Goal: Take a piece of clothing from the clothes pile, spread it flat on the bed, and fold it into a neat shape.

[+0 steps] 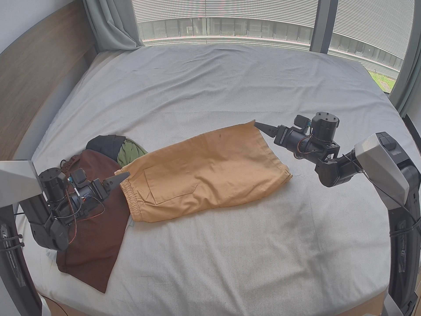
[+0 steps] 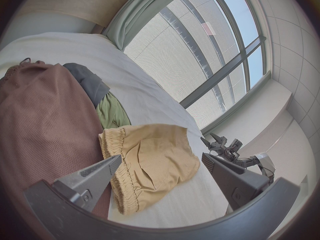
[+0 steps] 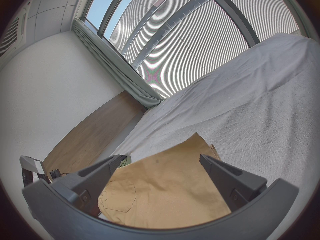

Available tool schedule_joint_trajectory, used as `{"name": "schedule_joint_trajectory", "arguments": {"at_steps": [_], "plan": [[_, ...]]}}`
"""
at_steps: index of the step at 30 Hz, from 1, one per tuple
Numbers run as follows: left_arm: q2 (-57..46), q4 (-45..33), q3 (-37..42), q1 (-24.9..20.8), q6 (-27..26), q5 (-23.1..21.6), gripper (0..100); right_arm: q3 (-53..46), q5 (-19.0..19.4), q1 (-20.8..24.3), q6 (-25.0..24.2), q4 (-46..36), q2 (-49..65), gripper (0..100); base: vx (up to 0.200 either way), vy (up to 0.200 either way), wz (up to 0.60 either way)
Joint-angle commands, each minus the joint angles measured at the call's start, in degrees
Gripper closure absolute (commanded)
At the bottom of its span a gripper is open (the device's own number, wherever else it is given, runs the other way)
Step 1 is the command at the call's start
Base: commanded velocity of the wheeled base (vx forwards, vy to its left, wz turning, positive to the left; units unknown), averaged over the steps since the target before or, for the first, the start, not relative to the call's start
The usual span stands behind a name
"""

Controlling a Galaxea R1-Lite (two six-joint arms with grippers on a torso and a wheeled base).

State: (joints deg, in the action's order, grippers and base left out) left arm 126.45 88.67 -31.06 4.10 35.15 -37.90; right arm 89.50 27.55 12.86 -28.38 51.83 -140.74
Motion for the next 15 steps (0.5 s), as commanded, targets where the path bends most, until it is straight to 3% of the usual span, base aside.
{"name": "schedule_joint_trajectory", "arguments": {"at_steps": [1, 15], "plan": [[-2.4, 0.0, 0.7, 0.8, 0.0, -0.1, 0, -0.1, 0.0, 0.0, 0.0, 0.0, -0.1, 0, 0.000, 0.000, 0.00], [-8.2, 0.0, 4.1, 1.4, 0.1, -0.6, 0, -5.6, -0.6, 0.0, 0.3, 1.3, 3.6, 0, 0.000, 0.000, 0.00]]}}
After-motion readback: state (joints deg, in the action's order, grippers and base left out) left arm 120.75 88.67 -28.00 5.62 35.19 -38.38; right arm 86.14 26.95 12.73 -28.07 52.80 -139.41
